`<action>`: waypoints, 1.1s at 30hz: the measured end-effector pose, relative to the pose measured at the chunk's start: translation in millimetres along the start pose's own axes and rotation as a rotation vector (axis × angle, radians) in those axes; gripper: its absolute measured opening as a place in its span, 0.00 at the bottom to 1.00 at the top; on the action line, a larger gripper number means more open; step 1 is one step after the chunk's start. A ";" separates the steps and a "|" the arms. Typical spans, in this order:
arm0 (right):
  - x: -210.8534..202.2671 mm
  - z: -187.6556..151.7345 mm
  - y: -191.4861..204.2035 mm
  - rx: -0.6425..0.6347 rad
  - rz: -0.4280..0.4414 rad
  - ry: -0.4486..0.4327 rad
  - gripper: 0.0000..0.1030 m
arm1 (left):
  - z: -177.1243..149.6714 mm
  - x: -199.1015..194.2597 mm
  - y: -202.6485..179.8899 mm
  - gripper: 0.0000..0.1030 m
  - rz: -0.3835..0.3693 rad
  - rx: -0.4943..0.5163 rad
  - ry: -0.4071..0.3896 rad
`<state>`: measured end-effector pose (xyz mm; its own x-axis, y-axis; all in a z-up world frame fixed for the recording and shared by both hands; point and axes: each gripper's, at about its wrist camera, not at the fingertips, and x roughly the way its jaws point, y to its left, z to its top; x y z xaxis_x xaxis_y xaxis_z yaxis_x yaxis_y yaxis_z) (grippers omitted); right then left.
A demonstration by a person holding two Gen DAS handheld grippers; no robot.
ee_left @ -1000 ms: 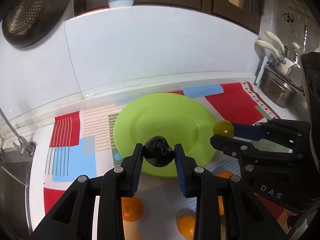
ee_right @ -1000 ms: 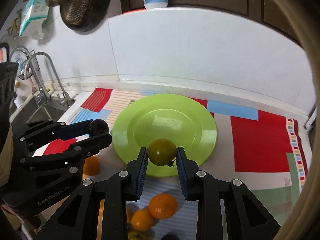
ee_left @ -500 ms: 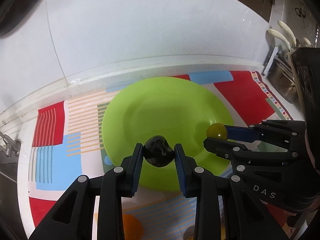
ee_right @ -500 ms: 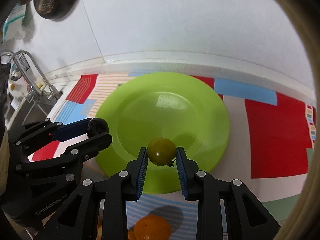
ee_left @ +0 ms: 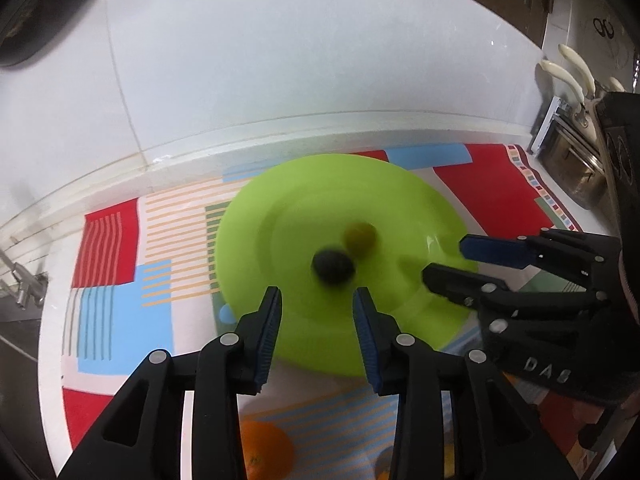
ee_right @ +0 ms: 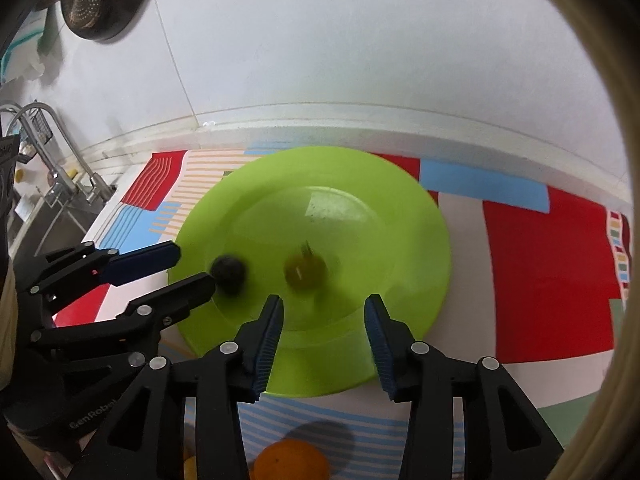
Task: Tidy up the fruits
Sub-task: 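Withdraw both open tools from the plate back toward the fruit cluster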
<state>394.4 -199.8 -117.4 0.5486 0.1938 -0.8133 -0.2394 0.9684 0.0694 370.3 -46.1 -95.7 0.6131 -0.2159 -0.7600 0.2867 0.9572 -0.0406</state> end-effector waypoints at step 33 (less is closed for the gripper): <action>-152.8 -64.1 33.6 0.013 -0.058 -0.243 0.52 | -62.3 -145.7 -27.0 0.59 0.030 0.011 -0.221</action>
<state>251.1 -207.0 -27.8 0.7379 0.1684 -0.6536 -0.1922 0.9807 0.0356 227.4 -28.4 -24.3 0.7679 -0.2251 -0.5996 0.2725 0.9621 -0.0122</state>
